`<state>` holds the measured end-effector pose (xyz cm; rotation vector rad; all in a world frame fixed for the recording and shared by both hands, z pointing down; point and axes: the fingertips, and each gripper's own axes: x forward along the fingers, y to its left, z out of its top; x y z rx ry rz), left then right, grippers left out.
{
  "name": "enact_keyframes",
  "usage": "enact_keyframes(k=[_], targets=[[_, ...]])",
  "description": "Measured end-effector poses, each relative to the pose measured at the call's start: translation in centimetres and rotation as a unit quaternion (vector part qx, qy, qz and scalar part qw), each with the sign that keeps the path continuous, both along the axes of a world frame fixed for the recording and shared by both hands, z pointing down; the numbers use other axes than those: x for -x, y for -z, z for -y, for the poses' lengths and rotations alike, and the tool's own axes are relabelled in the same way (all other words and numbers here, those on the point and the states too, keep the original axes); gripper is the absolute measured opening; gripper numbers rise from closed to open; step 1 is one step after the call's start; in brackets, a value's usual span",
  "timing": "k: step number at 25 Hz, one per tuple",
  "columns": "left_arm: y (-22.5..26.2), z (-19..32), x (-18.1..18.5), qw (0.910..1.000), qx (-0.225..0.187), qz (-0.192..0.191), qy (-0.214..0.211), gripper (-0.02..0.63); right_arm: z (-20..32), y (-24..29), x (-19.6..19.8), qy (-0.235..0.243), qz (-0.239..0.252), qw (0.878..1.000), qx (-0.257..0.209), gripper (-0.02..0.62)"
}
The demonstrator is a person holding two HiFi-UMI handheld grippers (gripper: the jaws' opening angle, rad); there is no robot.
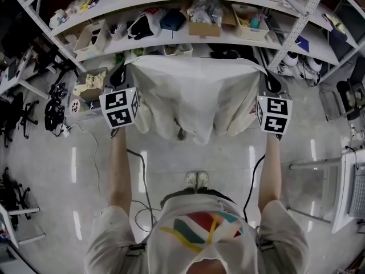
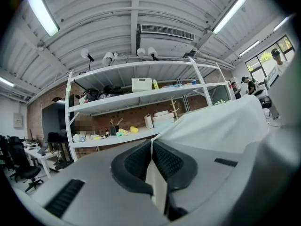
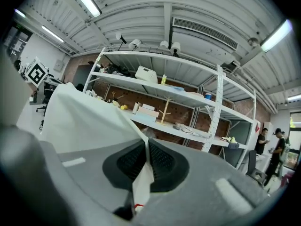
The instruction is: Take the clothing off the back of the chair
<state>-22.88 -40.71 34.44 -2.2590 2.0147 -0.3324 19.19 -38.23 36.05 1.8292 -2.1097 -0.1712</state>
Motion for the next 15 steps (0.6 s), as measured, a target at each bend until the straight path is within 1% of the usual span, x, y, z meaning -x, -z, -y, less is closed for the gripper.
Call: enact_keyframes(k=[6,15], targets=[[3.7,-1.1,0.5,0.9992,-0.037,0.010,0.009,0.017,0.1,3.4,0.1,0.003,-0.008,0.999,-0.032,0.008],[9.8,-2.7,0.8,0.9962,-0.085,0.009,0.015,0.017,-0.8,11.0,0.3,0.008,-0.016,0.995,-0.103,0.006]])
